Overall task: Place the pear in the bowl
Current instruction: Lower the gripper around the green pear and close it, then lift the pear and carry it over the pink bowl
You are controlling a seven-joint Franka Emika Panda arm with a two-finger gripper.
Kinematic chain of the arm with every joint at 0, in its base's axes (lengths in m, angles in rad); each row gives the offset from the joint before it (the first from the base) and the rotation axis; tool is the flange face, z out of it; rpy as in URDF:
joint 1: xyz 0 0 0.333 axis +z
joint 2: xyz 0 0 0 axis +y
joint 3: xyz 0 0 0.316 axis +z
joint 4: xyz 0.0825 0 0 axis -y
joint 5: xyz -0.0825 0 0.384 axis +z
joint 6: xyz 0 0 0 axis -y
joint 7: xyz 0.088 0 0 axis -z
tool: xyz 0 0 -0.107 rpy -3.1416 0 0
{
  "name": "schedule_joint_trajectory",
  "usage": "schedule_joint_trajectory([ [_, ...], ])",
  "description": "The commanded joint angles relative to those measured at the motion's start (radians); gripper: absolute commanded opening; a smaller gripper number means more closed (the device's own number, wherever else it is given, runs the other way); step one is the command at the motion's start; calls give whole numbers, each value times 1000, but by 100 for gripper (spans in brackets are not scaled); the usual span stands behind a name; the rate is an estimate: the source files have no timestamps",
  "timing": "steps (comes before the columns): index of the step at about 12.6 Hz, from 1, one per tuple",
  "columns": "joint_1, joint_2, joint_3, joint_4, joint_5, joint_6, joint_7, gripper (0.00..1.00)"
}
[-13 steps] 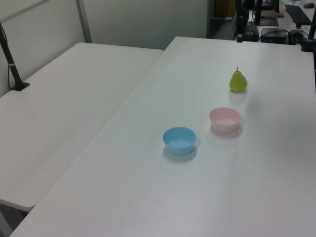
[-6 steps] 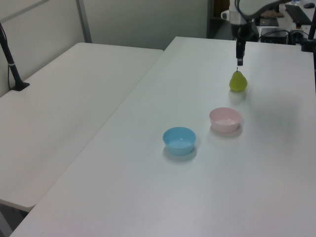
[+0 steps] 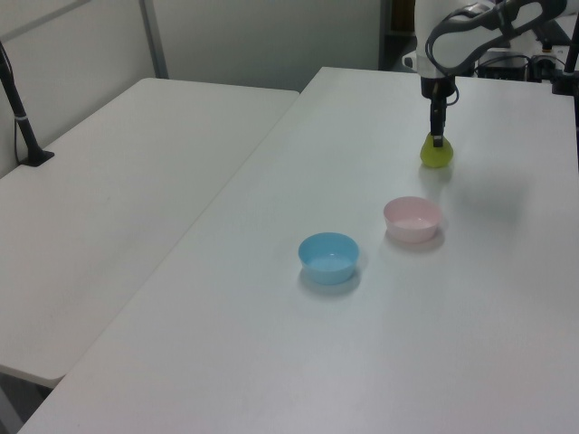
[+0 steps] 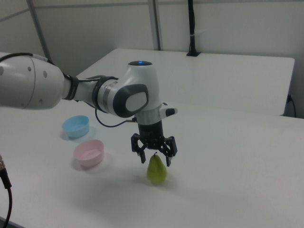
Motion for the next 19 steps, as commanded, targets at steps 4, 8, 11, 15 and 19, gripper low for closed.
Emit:
schedule_joint_trajectory([
  [4,7,4,0,-46,-27,66,-17,42],
  [8,7,-18,0,-46,-27,51,-17,36],
  [11,13,-64,0,-39,-27,11,-8,37],
  [15,56,-156,6,-37,-26,-82,6,37],
  [19,190,-207,9,-39,-24,-180,170,37],
])
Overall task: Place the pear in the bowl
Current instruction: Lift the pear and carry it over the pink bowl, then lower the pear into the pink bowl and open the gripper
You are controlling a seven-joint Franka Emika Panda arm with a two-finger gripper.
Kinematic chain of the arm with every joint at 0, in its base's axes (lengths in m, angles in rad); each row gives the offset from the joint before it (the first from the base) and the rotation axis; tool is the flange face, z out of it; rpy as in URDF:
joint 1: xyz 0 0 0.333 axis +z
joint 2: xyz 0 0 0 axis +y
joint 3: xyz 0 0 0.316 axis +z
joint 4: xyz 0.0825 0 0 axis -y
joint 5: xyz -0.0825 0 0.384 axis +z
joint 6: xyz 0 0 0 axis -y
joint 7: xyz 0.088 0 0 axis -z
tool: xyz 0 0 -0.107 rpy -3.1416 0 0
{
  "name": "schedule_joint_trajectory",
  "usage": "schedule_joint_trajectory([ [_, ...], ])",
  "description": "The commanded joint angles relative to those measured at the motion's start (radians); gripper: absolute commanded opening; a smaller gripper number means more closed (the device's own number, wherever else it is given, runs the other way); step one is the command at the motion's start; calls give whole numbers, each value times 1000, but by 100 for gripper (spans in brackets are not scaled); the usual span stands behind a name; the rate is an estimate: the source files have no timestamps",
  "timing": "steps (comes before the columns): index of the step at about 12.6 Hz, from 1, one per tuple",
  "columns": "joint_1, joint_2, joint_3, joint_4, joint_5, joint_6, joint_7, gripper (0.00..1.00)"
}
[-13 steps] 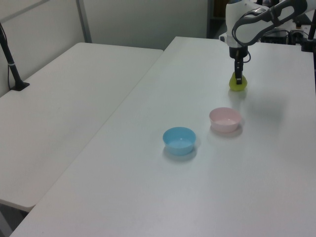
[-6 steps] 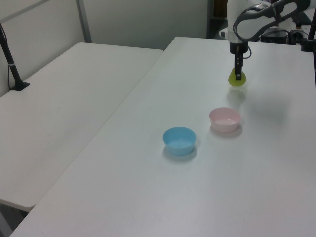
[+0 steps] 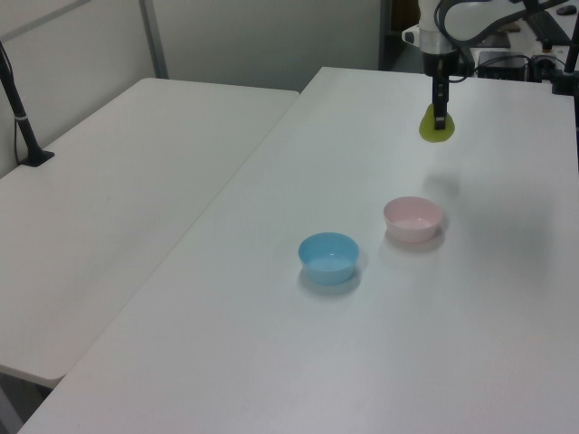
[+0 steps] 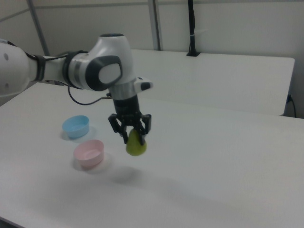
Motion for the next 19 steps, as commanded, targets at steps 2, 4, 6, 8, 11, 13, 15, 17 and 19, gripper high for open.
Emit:
schedule_joint_trajectory([
  [2,172,-59,0,-24,-6,-76,213,37],
  [4,255,-59,2,-22,-5,-73,305,37],
  [6,310,-52,2,-24,0,-65,360,37],
  [8,370,-21,4,-28,26,-44,402,37],
  [11,392,26,7,-31,35,2,417,37],
  [13,397,60,8,-36,36,42,417,37],
  [15,410,82,8,-62,37,87,417,37],
  [17,414,115,8,-65,37,117,424,39],
  [19,411,117,7,-67,35,122,430,49],
])
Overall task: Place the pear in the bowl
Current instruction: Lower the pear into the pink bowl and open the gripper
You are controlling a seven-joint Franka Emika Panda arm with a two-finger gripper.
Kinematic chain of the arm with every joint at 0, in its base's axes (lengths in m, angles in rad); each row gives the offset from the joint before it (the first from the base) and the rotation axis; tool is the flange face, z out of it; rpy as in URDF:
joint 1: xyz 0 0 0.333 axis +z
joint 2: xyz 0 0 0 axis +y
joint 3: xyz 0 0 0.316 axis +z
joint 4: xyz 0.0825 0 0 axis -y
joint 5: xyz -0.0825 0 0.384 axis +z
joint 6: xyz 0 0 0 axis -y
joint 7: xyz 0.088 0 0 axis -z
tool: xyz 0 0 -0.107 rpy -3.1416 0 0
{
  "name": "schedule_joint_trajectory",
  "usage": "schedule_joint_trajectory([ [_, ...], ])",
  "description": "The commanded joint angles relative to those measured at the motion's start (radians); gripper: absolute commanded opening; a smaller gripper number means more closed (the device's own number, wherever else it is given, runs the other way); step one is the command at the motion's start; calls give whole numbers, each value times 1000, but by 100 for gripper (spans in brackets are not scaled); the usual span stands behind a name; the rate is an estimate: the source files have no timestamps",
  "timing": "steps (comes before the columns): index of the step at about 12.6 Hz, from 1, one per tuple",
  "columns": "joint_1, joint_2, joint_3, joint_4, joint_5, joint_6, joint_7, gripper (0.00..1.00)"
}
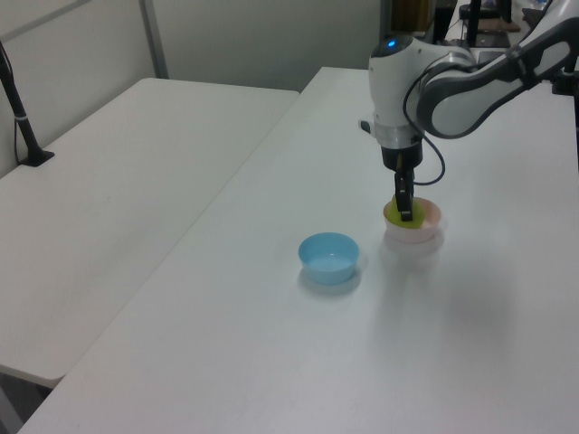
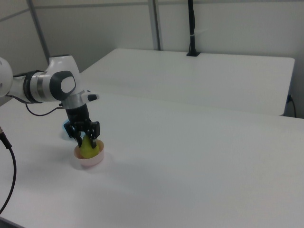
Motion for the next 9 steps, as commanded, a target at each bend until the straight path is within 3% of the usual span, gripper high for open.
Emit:
schedule_joint_trajectory([
  [1,11,-10,-10,-22,14,26,22,67],
  [2,11,-13,-10,-21,14,14,22,75],
  [3,11,-26,-10,-21,15,6,23,100],
  [9,-18,-148,-16,42,14,-168,11,100],
])
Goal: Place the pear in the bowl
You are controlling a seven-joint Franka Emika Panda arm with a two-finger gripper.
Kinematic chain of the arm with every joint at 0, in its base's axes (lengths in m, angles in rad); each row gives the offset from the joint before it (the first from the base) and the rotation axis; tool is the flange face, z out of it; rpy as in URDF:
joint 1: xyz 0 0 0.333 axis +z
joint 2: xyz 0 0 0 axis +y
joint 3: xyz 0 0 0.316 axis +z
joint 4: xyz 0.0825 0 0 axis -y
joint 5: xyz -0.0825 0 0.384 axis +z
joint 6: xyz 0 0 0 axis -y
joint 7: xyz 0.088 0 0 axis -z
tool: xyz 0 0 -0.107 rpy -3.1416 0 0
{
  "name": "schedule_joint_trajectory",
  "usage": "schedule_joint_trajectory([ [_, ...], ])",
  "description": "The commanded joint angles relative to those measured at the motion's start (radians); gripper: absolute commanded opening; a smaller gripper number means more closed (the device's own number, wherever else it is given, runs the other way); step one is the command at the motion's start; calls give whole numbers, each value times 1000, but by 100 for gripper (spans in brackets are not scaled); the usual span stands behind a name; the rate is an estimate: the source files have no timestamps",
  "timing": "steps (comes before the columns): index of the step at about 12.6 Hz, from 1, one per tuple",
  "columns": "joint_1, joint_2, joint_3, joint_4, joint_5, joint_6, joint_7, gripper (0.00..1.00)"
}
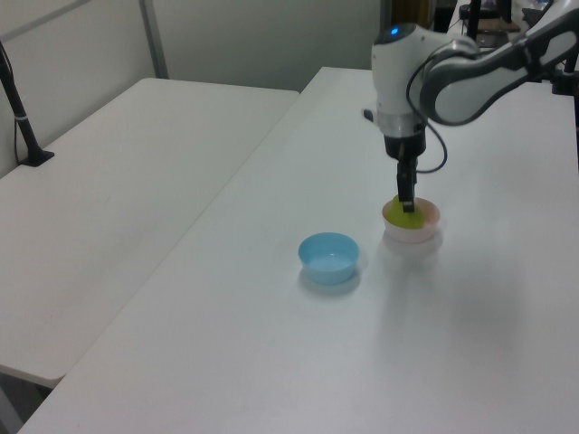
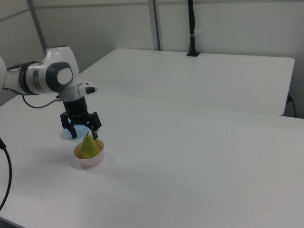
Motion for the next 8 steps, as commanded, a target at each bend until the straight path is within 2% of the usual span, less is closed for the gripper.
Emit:
schedule_joint_trajectory([
  [1,-32,-123,-11,43,14,-132,-2,100],
  [3,-63,-189,-11,69,14,-175,4,100],
  [6,-129,-207,-5,195,14,-305,10,100],
  [8,-179,-218,-4,256,29,-324,3,100],
])
